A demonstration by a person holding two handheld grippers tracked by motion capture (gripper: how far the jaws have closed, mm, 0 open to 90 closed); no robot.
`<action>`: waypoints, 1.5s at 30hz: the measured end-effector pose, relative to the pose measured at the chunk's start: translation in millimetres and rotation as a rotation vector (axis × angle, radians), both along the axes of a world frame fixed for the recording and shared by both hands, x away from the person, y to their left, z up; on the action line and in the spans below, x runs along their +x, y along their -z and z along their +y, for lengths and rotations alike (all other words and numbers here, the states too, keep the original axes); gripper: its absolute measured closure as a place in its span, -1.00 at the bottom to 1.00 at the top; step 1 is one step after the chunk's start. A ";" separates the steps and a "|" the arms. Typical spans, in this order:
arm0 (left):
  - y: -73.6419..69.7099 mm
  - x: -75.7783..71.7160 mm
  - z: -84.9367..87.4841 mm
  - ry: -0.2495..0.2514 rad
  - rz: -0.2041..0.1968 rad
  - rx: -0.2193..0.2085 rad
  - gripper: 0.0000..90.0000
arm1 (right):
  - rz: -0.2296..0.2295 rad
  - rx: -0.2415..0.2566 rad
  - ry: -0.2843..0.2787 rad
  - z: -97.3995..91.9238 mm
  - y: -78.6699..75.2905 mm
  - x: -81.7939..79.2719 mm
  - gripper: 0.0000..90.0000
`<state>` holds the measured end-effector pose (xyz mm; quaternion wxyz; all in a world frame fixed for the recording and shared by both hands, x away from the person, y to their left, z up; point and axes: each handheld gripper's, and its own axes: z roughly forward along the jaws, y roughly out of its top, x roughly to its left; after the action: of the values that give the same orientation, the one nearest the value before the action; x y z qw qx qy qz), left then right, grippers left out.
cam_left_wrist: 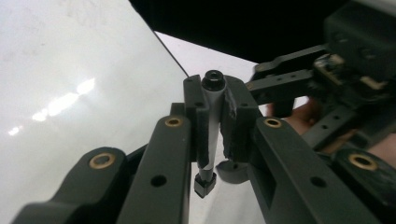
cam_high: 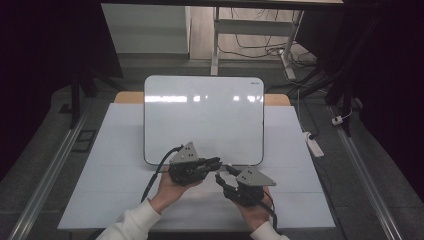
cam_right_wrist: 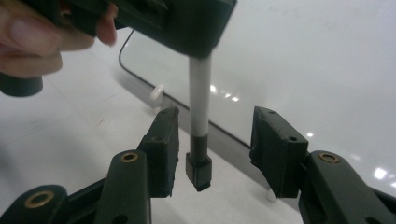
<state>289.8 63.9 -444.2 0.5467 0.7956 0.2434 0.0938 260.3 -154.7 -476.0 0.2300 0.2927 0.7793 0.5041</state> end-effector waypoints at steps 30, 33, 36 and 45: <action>-5.1 -15.9 25.8 -0.113 -0.039 0.017 -0.09 | -0.155 -0.013 0.225 -15.8 -31.4 9.9 0.80; -1.6 -26.0 53.1 -0.127 -0.033 0.070 -0.15 | -0.139 0.039 0.253 -29.6 -52.2 26.1 0.80; 7.8 -36.5 80.2 -0.156 -0.009 0.097 -0.19 | -0.084 0.057 0.264 -40.3 -74.5 52.4 0.80; 39.8 -56.5 136.5 -0.261 0.080 0.159 -0.28 | 0.047 0.015 0.323 -53.6 -113.8 126.8 0.80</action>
<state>233.3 200.4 -484.0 0.4551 0.8011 0.3581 0.1514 387.1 -208.4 -362.2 0.2876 0.4274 0.7236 0.4593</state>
